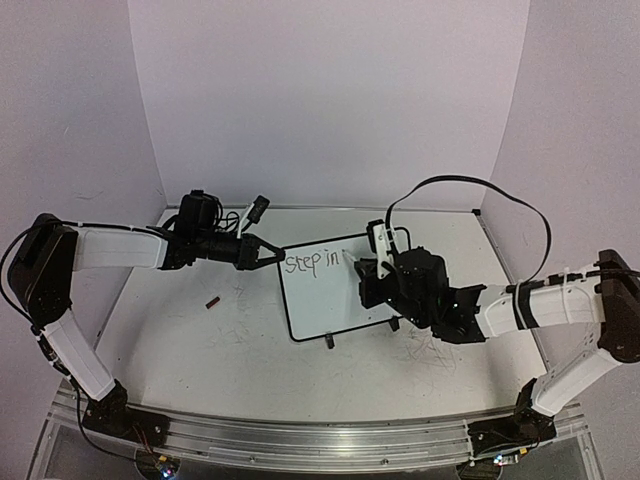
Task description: Write a sentence on the whiteboard
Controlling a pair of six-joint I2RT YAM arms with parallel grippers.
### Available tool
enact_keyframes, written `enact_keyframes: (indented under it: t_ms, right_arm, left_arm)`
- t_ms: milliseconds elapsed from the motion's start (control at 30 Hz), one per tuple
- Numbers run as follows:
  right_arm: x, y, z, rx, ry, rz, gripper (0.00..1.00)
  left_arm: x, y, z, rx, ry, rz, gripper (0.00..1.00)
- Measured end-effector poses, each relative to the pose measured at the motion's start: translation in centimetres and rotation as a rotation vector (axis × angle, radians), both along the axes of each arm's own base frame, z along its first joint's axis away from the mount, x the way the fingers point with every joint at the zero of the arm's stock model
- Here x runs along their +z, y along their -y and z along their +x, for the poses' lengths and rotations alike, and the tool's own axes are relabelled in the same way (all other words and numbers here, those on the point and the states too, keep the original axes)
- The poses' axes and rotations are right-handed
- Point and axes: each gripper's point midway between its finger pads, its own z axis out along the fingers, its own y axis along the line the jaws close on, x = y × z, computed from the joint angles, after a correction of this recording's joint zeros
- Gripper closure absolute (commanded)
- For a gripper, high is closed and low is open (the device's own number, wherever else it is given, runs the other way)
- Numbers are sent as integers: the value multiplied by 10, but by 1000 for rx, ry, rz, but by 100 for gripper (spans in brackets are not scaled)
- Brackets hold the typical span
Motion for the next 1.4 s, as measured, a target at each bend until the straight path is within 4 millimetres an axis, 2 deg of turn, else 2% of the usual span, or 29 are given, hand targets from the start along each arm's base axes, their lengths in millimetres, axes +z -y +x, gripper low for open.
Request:
enact_keyframes:
  t_ms: [267, 533, 1100, 1400]
  right_arm:
    - [13, -3, 9, -8, 26, 10, 100]
    - [1, -7, 13, -7, 12, -14, 100]
    - [-1, -7, 13, -9, 6, -4, 100]
    - [-10, -7, 9, 3, -19, 0, 100]
  left_arm:
    - [0, 0, 0, 0, 1, 0, 100]
    - [0, 0, 0, 1, 0, 1, 100]
    - [0, 0, 0, 1, 0, 1, 100]
    - [-1, 0, 0, 2, -6, 5, 100]
